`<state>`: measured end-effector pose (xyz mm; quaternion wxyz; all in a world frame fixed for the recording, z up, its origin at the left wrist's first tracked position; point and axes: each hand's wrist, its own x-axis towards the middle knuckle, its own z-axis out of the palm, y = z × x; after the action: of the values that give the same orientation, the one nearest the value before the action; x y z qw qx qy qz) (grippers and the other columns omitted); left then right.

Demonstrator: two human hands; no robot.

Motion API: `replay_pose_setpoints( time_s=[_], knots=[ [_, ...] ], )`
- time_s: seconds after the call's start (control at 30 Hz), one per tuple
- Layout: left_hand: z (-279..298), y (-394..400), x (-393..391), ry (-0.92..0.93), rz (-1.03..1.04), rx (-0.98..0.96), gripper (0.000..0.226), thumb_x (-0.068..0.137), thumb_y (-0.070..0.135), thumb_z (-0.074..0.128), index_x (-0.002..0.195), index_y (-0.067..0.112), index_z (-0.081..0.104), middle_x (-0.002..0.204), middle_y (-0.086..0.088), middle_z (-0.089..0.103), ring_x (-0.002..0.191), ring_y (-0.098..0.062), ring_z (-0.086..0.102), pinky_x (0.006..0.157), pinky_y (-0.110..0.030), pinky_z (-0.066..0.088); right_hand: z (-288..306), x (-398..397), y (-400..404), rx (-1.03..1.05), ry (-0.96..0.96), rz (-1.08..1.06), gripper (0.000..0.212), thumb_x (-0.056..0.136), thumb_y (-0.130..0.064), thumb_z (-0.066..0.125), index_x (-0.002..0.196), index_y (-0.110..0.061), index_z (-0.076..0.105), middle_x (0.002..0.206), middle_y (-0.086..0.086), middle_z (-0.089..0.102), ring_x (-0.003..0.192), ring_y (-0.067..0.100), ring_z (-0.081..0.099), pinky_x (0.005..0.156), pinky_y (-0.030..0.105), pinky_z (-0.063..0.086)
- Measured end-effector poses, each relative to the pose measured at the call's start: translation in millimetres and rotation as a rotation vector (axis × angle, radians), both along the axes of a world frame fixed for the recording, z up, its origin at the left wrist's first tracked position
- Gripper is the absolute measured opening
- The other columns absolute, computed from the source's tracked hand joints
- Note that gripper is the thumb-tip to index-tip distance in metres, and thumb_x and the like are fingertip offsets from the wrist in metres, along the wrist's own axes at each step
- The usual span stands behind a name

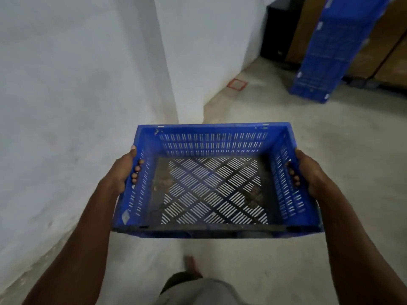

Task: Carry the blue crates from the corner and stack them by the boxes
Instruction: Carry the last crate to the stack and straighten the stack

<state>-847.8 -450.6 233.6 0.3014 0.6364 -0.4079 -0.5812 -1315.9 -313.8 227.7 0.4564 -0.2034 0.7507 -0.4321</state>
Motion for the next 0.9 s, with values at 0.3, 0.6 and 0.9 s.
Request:
replay_pose_setpoints(
  time_s=[0.3, 0.6, 0.9],
  knots=[
    [-6, -189, -182, 0.040, -0.203, 0.030, 0.054, 0.096, 0.067, 0.047, 0.080, 0.016, 0.056, 0.060, 0.000, 0.045, 0.043, -0.011, 0.036, 0.039, -0.022, 0.036, -15, -128, -86, 0.020, 0.002, -0.285, 0.061, 0.097, -0.067, 0.035, 0.085, -0.012, 0.059, 0.065, 0.003, 0.045, 0.048, 0.014, 0.033, 0.035, 0.022, 0.030],
    [29, -364, -388, 0.009, -0.435, -0.034, 0.050, 0.099, 0.063, 0.045, 0.077, 0.018, 0.054, 0.059, 0.001, 0.041, 0.044, -0.013, 0.031, 0.044, -0.025, 0.028, 19, -252, -165, 0.008, 0.013, -0.550, 0.059, 0.096, -0.068, 0.036, 0.084, -0.014, 0.059, 0.067, 0.003, 0.048, 0.051, 0.015, 0.035, 0.042, 0.027, 0.032],
    [19, -492, -597, -0.013, -0.508, -0.057, 0.051, 0.101, 0.061, 0.041, 0.075, 0.018, 0.051, 0.058, 0.002, 0.039, 0.045, -0.014, 0.029, 0.042, -0.025, 0.025, 2, -430, -275, -0.034, -0.001, -0.614, 0.060, 0.097, -0.067, 0.036, 0.082, -0.012, 0.055, 0.062, 0.003, 0.043, 0.043, 0.014, 0.032, 0.033, 0.022, 0.029]
  ],
)
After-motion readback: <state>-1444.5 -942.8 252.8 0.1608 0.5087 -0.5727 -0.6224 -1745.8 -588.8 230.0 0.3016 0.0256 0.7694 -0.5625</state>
